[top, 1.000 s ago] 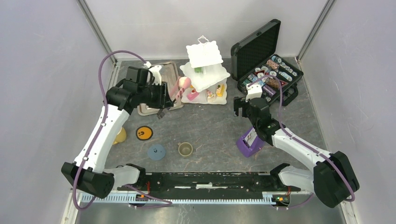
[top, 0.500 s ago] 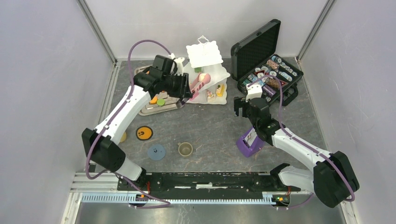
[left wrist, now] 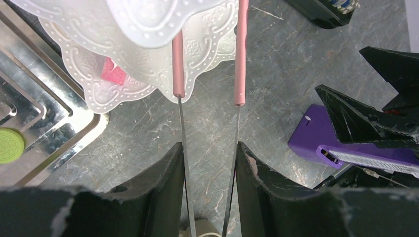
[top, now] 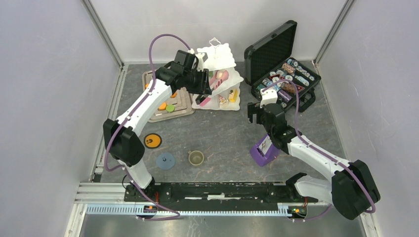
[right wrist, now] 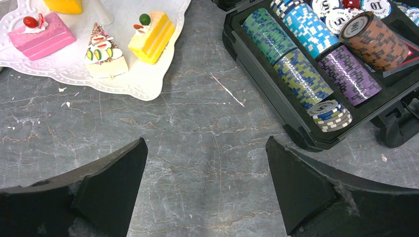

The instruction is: Serve the afternoon tea

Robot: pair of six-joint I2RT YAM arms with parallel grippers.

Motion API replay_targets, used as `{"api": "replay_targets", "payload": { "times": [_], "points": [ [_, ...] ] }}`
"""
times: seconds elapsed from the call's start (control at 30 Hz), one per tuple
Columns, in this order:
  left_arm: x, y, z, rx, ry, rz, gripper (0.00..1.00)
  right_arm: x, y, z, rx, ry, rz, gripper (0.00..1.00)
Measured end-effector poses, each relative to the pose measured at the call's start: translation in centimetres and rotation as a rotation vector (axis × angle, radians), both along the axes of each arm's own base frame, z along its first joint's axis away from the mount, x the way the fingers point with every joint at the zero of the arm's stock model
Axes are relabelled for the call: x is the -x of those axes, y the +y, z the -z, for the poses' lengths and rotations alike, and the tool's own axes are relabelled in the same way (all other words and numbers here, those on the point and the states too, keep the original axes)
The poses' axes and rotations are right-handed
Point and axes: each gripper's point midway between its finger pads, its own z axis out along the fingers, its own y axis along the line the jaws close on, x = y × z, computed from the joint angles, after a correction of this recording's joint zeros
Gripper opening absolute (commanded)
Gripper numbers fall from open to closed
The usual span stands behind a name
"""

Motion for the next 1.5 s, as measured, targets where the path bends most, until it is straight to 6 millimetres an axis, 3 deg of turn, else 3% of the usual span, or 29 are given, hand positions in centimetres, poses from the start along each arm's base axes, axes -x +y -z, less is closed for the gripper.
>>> {"api": "replay_targets", "payload": {
  "times": [0.57,1.07,1.5],
  "points": [
    [-0.2,-0.3,0.1,0.027,0.03,-0.049,0.54,0.0,0.0,0.0,0.0,0.0,0.0,0.98],
    [-0.3,-0.2,-0.3,0.032,0.014,-0.052,0.54,0.0,0.0,0.0,0.0,0.0,0.0,0.98],
    [1.5,2.2,-2.9,0.019,-0.069,-0.108,0.5,0.0,0.0,0.0,-0.001,0.0,-0.001,0.98]
  ]
}}
